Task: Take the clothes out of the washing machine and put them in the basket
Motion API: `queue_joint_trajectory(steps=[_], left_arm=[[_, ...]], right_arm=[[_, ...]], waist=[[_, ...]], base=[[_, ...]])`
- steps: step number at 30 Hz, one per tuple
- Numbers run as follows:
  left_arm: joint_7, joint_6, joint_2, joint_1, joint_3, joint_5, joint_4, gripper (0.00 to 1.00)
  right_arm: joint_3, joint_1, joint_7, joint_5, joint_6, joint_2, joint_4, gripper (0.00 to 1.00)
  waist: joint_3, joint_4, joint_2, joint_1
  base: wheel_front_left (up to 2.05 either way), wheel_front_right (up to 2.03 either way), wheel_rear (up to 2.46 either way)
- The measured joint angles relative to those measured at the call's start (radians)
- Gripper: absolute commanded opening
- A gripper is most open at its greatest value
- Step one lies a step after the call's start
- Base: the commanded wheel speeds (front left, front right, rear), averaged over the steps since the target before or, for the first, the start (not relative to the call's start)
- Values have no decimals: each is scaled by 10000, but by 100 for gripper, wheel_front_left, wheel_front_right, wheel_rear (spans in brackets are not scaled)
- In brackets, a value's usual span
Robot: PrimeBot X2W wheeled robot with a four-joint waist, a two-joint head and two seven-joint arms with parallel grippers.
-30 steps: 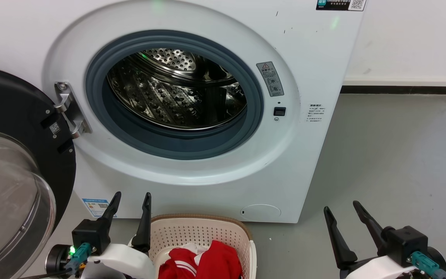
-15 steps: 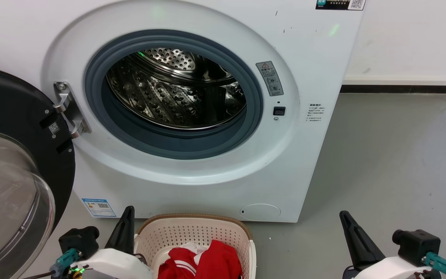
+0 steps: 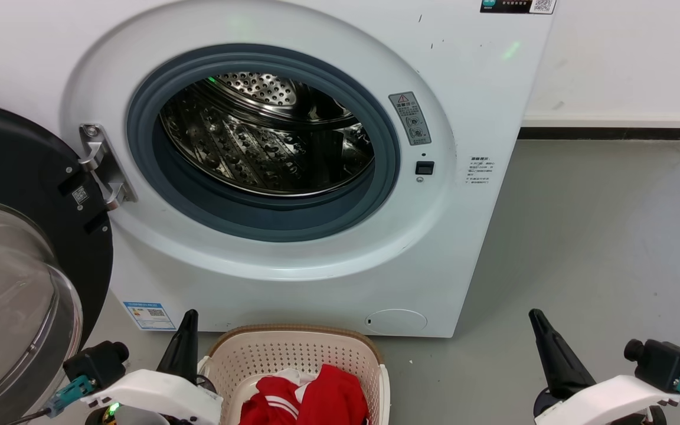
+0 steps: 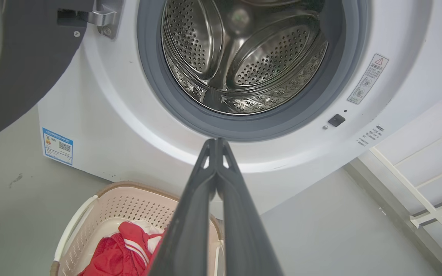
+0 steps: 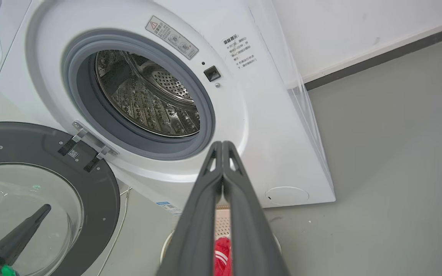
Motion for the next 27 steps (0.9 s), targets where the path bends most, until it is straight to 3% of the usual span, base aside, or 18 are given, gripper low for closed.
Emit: queue_joint_trajectory(steps=[27], left_arm=[[623, -207, -240, -375, 600, -3498, 201, 0]], right_arm=[[-451, -616, 198, 3883, -2, -113, 706, 0]], waist=[[67, -51, 0, 0]], base=[[0, 0, 0]])
